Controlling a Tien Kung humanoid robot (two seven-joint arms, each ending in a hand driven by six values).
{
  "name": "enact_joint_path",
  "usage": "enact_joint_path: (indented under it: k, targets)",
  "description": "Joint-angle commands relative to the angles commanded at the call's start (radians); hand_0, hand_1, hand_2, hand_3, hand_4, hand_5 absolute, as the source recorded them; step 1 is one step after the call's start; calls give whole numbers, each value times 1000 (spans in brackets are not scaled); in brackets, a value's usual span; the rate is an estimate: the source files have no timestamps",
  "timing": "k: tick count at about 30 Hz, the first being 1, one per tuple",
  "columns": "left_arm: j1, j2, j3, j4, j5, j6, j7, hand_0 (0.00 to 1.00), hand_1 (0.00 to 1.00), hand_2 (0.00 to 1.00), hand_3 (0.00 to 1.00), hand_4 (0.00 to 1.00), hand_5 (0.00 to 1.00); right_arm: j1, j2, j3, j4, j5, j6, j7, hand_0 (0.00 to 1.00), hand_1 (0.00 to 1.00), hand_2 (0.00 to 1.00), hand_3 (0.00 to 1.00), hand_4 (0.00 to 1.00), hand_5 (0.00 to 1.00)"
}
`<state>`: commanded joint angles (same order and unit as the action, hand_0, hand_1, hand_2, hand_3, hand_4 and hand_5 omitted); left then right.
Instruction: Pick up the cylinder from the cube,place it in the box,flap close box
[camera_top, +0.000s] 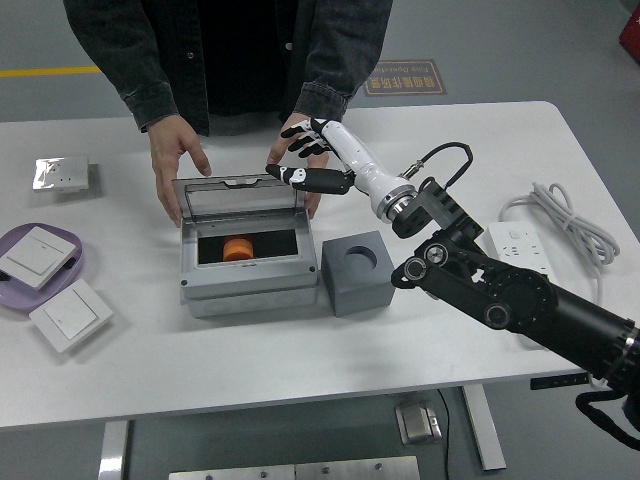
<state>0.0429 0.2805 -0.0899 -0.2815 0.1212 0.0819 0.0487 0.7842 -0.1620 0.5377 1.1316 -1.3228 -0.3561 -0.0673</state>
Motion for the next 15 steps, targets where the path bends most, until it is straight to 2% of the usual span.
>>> enact_joint_path:
  k: [4, 7, 15]
  targets:
    - [-2, -2, 7, -1, -8, -1, -3, 615, 545, 531, 613, 685, 228, 4, 4, -32, 1, 1, -6, 2, 718, 634, 635, 679, 856, 509]
    - [-4, -4, 15, -1, -18, -1, -7, 615, 545, 531, 613, 685, 228, -6, -2, -52, 34, -12, -8, -5, 718, 634, 635, 679, 856, 509]
    - [0, -8, 26, -1, -35, 0, -11, 615, 545, 532, 614, 685, 226, -41, -51, -83, 185, -46, -7, -28, 709, 626, 623, 670, 844, 511]
